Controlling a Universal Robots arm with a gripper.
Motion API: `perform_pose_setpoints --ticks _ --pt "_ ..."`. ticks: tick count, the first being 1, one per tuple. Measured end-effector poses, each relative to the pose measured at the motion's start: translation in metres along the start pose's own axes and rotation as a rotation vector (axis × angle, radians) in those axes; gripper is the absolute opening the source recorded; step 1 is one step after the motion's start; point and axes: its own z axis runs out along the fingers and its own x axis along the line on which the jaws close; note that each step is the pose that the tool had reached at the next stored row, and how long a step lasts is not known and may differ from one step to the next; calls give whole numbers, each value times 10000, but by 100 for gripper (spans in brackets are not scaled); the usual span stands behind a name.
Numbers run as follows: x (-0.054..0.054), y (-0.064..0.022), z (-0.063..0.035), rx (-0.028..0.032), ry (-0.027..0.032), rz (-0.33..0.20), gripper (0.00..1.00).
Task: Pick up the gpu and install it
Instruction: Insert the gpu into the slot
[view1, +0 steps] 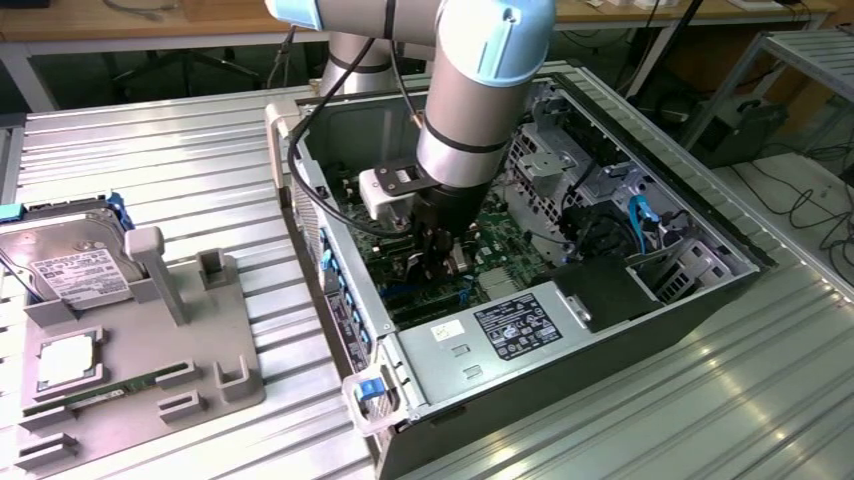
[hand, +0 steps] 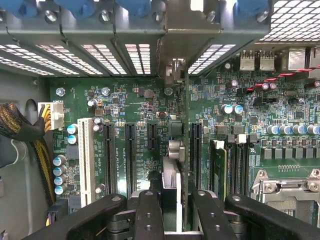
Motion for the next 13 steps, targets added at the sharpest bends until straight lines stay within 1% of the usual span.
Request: perform_pose_setpoints --ticks 2,4,5,7,12,13 --pt "-2 0 54 -1 2 0 28" --pt "-2 1 87 -8 13 2 28" --pt "-2 0 98 -5 9 2 28" --pt "-4 -1 102 0 -1 1 28" --pt "-4 1 103 1 -1 -1 28" --pt "-7 -1 115 22 -35 -1 29"
